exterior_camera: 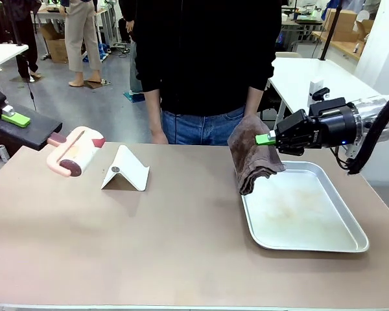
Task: Clean the surface of the table.
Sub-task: Return the Lint Roller and towel to their original positions.
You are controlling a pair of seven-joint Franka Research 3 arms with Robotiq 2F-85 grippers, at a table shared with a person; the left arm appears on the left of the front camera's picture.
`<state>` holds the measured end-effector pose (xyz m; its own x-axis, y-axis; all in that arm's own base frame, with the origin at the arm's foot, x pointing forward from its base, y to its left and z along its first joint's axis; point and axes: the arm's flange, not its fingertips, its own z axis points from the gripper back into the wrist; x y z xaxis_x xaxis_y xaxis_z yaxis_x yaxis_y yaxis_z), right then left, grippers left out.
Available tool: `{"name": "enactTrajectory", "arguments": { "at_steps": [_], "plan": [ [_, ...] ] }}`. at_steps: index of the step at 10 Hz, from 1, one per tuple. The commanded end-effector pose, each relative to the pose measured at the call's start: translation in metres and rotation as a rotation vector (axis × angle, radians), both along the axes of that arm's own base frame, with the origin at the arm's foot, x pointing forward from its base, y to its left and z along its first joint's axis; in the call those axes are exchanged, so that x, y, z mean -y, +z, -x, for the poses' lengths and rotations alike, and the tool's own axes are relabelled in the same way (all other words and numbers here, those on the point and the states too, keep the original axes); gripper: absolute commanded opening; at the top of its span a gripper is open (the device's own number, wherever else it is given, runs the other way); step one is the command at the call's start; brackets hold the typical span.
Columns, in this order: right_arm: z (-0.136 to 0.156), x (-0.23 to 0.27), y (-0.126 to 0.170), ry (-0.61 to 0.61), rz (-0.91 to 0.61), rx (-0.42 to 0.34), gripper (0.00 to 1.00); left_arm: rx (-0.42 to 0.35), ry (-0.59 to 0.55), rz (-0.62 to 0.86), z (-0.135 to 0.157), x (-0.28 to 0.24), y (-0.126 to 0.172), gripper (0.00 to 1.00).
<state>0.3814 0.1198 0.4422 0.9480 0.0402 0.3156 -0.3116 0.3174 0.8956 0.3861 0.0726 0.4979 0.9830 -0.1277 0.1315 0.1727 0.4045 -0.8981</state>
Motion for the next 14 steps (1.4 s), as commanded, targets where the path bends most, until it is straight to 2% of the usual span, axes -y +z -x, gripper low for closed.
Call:
{"name": "enactTrajectory", "arguments": {
  "at_steps": [1,3,5,8,9,10,11,12,13,14],
  "plan": [
    [-0.023,-0.025,-0.009,-0.052,-0.04,-0.001,0.11,0.065,0.122,0.009,-0.024,0.036,-0.003,0.22],
    [-0.036,-0.04,-0.027,-0.12,-0.119,0.005,0.11,0.054,0.135,0.087,-0.047,0.066,-0.016,0.22],
    [-0.05,-0.052,-0.047,-0.193,-0.108,0.035,0.11,0.022,0.19,0.071,-0.062,0.082,-0.036,0.22],
    [-0.067,-0.074,-0.08,-0.164,-0.075,0.019,0.11,-0.076,0.221,0.033,-0.075,0.098,-0.07,0.22],
    [-0.069,-0.076,-0.089,-0.13,-0.039,-0.03,0.11,-0.127,0.234,-0.02,-0.081,0.104,-0.084,0.22],
    [-0.056,-0.06,-0.072,-0.151,-0.083,-0.005,0.11,-0.034,0.19,0.026,-0.073,0.091,-0.069,0.22],
    [-0.056,-0.06,-0.072,-0.151,-0.083,-0.005,0.11,-0.034,0.19,0.026,-0.073,0.091,-0.069,0.22],
    [-0.061,-0.068,-0.089,-0.138,-0.068,-0.035,0.11,-0.078,0.206,0.001,-0.079,0.095,-0.086,0.22],
    [-0.068,-0.076,-0.093,-0.129,0.026,-0.076,0.11,0.079,0.326,-0.087,-0.085,0.107,-0.086,0.22],
    [-0.071,-0.086,-0.105,-0.091,0.028,-0.118,0.11,0.08,0.299,-0.13,-0.094,0.116,-0.091,0.22]
  ]
}}
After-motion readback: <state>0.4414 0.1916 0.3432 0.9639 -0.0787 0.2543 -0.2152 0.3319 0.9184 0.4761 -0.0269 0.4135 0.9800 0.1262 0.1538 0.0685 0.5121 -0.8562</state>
